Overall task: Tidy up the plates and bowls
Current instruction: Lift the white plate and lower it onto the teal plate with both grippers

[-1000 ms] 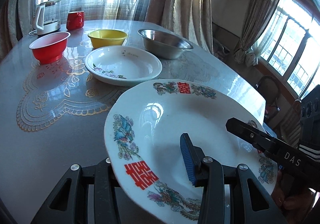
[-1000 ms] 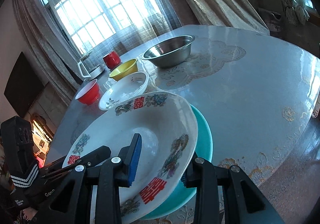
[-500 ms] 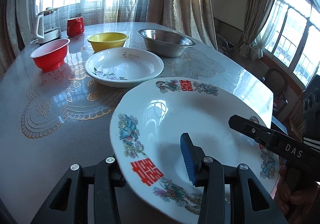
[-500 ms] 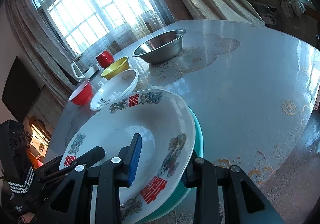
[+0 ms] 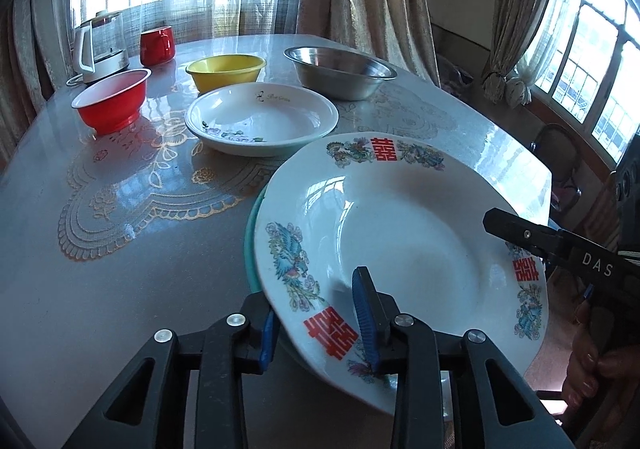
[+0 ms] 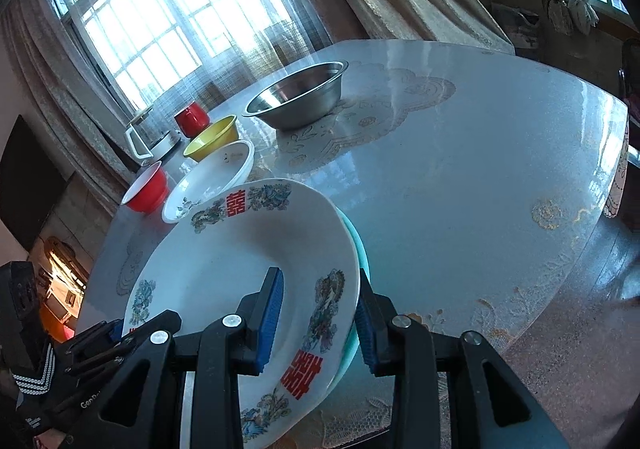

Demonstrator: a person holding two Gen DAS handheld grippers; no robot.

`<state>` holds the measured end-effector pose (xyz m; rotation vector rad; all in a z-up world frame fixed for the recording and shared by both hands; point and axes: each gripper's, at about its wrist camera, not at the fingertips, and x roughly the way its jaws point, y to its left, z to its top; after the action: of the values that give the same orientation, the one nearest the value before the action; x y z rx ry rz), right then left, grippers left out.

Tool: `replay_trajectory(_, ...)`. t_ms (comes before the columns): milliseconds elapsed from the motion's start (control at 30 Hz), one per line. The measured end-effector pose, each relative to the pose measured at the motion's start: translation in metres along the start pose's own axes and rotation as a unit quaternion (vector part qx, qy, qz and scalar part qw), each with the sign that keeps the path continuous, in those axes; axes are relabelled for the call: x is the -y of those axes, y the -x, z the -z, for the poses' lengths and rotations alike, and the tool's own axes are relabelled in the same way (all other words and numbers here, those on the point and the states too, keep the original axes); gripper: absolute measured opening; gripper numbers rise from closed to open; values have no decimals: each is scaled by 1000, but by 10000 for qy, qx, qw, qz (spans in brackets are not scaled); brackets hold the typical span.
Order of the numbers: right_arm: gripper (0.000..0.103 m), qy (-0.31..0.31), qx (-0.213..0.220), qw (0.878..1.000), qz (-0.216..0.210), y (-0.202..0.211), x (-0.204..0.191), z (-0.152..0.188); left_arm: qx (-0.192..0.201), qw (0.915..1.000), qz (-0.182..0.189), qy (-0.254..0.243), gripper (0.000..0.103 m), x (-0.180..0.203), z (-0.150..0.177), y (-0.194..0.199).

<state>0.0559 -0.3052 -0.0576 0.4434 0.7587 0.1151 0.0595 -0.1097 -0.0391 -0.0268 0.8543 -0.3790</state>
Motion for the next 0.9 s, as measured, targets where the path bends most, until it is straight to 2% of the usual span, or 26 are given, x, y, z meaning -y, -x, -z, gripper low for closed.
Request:
replay_trajectory(233,34,137,83,9998,125,10,-1,0,50,10000,35,34,34,-3,3,11)
replay_trajectory(367,28,-64,-3,10000,60,11,7,1,231,9996,-101,95,32,-5,6,21)
replay_trajectory(500,18,-164,-64,9998,-14,9,11,4,422,9987,-263,-110,26,-4,4,25)
replay_trajectory(667,18,-146,-9,9999,73,7,6,6,502,9979,-409,-96,23,-5,-1,22)
replay_trajectory(900,18,-94,43,9999,113,3,3,6,531,9977,-426,-27,21,-9,-7,18)
